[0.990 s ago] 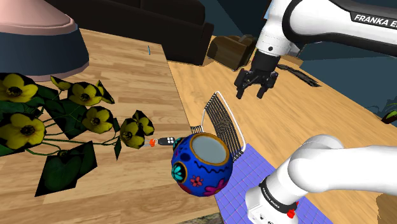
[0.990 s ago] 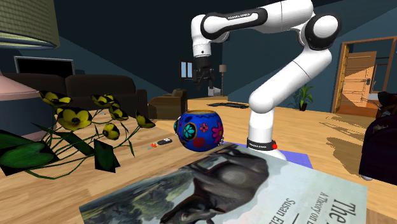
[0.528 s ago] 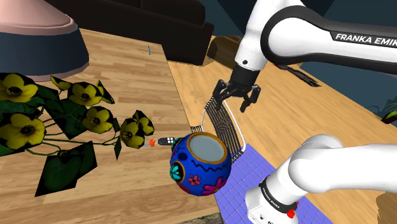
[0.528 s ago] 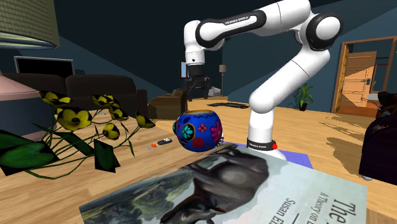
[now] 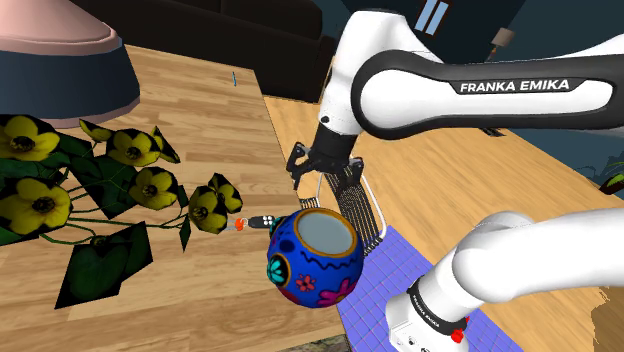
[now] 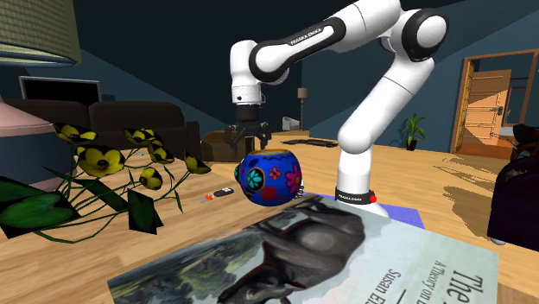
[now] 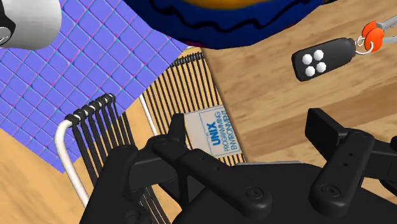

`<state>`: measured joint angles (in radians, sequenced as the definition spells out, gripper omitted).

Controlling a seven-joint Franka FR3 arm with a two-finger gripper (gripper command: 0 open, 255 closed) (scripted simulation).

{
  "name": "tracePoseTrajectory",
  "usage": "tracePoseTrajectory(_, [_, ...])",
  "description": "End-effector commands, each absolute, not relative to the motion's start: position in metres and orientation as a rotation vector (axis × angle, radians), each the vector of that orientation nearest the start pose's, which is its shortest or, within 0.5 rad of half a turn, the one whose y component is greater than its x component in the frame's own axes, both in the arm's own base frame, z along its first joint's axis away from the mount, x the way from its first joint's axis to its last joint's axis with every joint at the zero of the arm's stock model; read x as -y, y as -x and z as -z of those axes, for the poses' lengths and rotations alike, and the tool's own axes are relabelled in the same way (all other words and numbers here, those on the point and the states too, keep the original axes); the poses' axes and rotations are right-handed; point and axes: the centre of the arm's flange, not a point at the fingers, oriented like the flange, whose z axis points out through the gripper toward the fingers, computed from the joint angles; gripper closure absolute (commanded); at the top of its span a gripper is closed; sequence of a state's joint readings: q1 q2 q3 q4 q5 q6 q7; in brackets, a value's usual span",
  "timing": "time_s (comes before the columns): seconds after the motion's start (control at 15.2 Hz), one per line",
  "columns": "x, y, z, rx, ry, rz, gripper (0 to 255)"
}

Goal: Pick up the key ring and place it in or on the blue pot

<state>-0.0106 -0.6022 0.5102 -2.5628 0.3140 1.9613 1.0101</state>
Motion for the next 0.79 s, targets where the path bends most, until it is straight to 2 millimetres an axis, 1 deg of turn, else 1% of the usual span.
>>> tracePoseTrajectory(0.0, [-0.217,-0.327,-0.420,-1.199,2.919,-0.049,0])
tracePoseTrajectory(0.4, [-0.273,-0.360,-0.382,-1.410,2.802,-0.024,0])
tracePoseTrajectory(0.46, [-0.277,-0.362,-0.379,-1.424,2.794,-0.022,0])
tracePoseTrajectory(0.73, [-0.277,-0.362,-0.358,-1.424,2.794,-0.022,0])
